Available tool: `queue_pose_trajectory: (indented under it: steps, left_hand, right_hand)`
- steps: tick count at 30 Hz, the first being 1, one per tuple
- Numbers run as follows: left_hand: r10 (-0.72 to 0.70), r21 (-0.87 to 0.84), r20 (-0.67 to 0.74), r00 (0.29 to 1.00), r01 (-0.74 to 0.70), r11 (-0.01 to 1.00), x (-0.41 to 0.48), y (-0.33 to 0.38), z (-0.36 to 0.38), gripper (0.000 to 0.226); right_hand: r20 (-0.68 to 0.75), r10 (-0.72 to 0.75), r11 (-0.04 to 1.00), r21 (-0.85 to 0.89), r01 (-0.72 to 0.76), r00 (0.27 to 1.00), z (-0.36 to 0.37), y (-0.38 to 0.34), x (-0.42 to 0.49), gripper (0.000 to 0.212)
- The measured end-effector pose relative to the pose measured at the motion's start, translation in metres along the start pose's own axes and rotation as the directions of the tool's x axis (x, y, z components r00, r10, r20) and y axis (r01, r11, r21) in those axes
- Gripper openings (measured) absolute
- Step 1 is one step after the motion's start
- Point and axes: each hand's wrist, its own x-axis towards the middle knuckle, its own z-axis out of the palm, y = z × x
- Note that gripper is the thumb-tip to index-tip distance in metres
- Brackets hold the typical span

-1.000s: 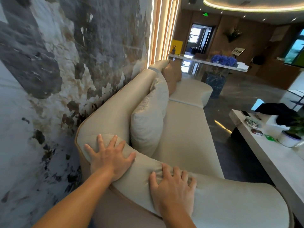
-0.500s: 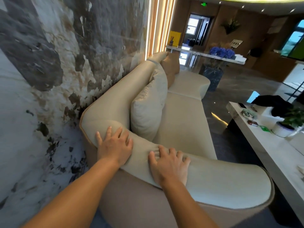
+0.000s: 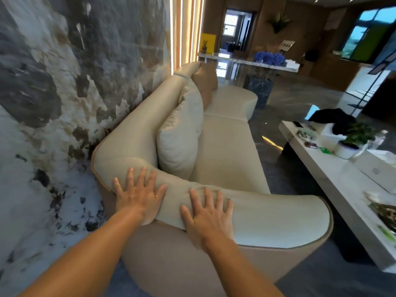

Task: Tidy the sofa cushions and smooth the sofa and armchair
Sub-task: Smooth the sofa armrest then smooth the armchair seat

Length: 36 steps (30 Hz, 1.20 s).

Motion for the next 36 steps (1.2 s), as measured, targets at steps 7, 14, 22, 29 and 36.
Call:
queue_pose_trajectory:
  steps: [7, 14, 22, 29, 36]
  left_hand:
    - [-0.003, 0.076, 0.092, 0.996, -0.004, 0.997, 0.003, 0.002, -0.004, 0.075]
    - [0.017, 0.097, 0.349, 0.937, -0.054, 0.994, 0.005, 0.005, -0.031, 0.071]
    - [0.047, 0.105, 0.788, 0.613, -0.210, 0.972, -0.070, 0.026, -0.166, 0.048]
    - [0.373, 0.090, 0.790, 0.487, -0.693, 0.715, -0.264, 0.107, -0.211, 0.040]
    - [0.656, -0.062, 0.720, 0.227, -0.920, 0.387, -0.526, 0.225, -0.247, 0.035]
  right_hand:
    - [0.122, -0.049, 0.999, 0.004, 0.049, 0.991, -0.010, 0.008, 0.011, 0.070]
    - [0.267, 0.034, 0.999, -0.028, -0.028, 0.963, -0.033, -0.003, 0.001, 0.066]
    - [0.536, 0.094, 0.991, 0.028, -0.129, 0.839, -0.149, -0.010, -0.094, 0.041]
    - [0.509, 0.306, 0.939, -0.021, -0.344, 0.805, -0.212, 0.060, -0.350, 0.040]
    - [0.458, 0.635, 0.724, -0.070, -0.686, 0.622, -0.279, 0.147, -0.689, 0.038]
